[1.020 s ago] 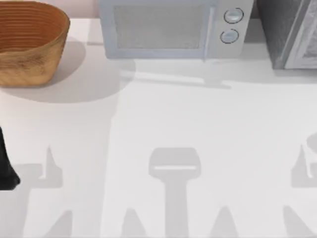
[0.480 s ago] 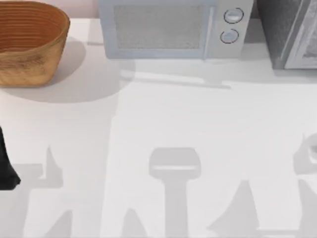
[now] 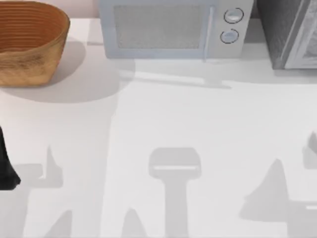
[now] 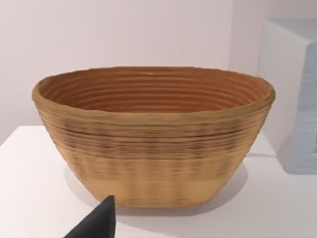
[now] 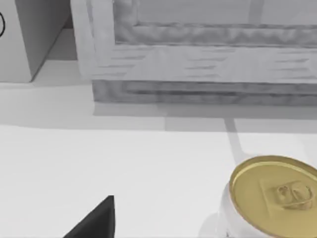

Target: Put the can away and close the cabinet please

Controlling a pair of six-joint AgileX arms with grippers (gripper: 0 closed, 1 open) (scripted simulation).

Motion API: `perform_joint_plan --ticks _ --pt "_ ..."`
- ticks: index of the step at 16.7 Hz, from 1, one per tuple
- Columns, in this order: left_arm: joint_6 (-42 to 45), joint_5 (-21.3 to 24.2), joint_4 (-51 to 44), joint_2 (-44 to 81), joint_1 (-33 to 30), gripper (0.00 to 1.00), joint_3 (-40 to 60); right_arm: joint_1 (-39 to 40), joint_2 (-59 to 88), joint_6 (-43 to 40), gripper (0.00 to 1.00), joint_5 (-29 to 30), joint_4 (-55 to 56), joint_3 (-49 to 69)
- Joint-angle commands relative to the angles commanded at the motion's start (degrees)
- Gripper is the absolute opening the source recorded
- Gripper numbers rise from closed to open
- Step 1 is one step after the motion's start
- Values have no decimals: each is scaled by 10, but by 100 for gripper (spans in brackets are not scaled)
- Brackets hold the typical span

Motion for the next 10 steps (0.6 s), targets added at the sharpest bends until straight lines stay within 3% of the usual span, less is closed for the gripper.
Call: perform_joint_plan --ticks 5,10 --pt "0 0 0 0 0 100 0 -33 195 -9 100 -26 158 10" --pt "0 0 0 0 0 100 0 -50 303 -12 100 -40 243 14"
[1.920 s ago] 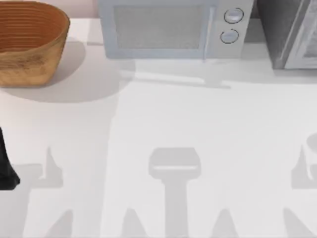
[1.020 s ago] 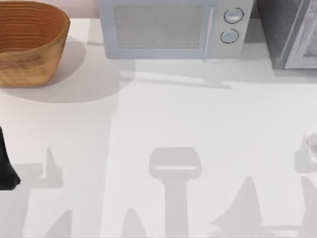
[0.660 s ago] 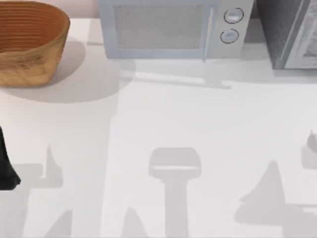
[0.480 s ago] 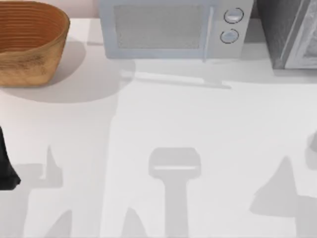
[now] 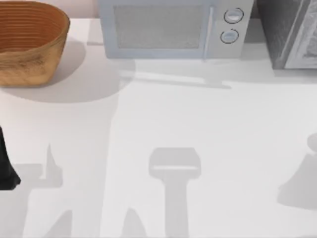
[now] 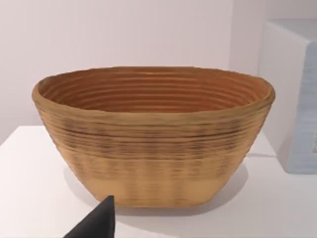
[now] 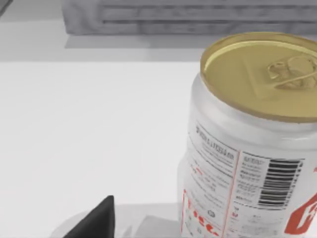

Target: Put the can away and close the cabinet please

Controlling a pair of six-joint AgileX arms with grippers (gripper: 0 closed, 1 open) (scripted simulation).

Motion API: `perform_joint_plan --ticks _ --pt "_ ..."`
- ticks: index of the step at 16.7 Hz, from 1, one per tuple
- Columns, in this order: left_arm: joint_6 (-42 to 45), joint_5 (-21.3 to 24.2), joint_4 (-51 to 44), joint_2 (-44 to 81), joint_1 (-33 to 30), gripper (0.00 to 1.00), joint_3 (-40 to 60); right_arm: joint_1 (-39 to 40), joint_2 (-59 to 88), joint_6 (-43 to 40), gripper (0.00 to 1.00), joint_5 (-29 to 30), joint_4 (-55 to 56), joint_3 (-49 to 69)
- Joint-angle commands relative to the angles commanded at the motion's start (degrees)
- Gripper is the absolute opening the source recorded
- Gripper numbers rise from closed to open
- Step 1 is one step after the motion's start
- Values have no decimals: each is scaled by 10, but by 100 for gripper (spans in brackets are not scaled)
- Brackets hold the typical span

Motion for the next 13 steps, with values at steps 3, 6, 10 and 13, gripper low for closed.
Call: perform_joint_plan --ticks 3,6,10,13 --pt "0 0 0 0 0 100 0 -2 11 0 100 -2 10 0" --pt "0 0 0 0 0 100 0 1 10 0 100 -1 8 -2" --pt "0 0 0 0 0 100 0 10 34 3 100 10 0 34" --pt "0 0 0 0 0 100 0 26 71 8 100 26 -16 88"
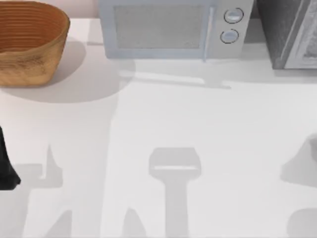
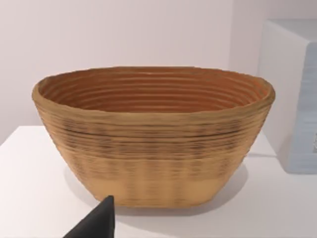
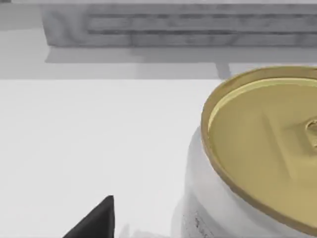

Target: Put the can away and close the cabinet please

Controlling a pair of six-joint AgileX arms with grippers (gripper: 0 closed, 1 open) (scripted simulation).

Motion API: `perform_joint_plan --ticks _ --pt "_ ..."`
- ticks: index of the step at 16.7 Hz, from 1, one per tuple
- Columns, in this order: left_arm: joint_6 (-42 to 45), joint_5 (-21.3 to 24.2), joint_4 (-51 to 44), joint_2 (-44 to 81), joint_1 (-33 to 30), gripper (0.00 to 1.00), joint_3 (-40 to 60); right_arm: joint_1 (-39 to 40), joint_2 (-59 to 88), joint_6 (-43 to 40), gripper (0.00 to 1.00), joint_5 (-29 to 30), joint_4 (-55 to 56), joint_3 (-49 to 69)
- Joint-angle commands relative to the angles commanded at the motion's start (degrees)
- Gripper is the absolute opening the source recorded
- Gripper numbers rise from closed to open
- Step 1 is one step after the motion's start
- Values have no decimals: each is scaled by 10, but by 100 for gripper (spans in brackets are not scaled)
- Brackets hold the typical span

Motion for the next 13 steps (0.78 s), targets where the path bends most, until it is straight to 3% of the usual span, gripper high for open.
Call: perform_joint_plan --ticks 7,13 --pt "0 0 0 0 0 100 0 13 27 4 100 13 -15 43" --pt "0 0 0 0 0 100 0 13 27 4 55 13 -15 43"
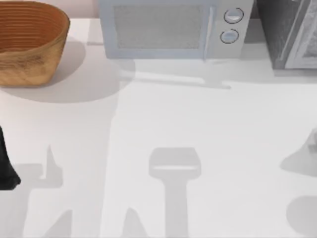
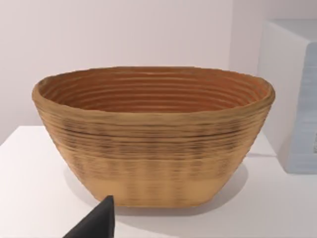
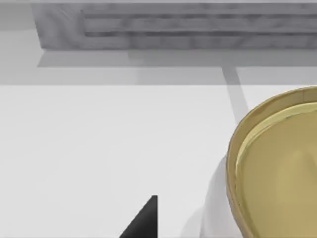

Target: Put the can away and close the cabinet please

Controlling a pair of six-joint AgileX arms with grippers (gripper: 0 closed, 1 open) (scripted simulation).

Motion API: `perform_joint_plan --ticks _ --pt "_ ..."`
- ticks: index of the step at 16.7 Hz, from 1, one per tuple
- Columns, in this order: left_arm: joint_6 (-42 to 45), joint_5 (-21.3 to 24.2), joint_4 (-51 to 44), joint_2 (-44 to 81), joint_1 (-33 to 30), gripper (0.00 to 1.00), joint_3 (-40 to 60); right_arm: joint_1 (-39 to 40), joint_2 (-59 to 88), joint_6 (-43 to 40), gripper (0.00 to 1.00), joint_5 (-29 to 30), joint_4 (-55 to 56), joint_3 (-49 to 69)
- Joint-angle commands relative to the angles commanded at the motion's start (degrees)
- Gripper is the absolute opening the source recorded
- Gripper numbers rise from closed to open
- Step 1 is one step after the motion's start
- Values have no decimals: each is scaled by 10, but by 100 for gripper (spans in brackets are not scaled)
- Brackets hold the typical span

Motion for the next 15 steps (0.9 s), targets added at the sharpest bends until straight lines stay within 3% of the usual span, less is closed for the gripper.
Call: perform_joint_plan --ticks 7,15 --pt "0 0 0 0 0 100 0 0 0 0 2 0 0 0" --pt "0 0 0 0 0 100 0 0 0 0 0 0 0 0"
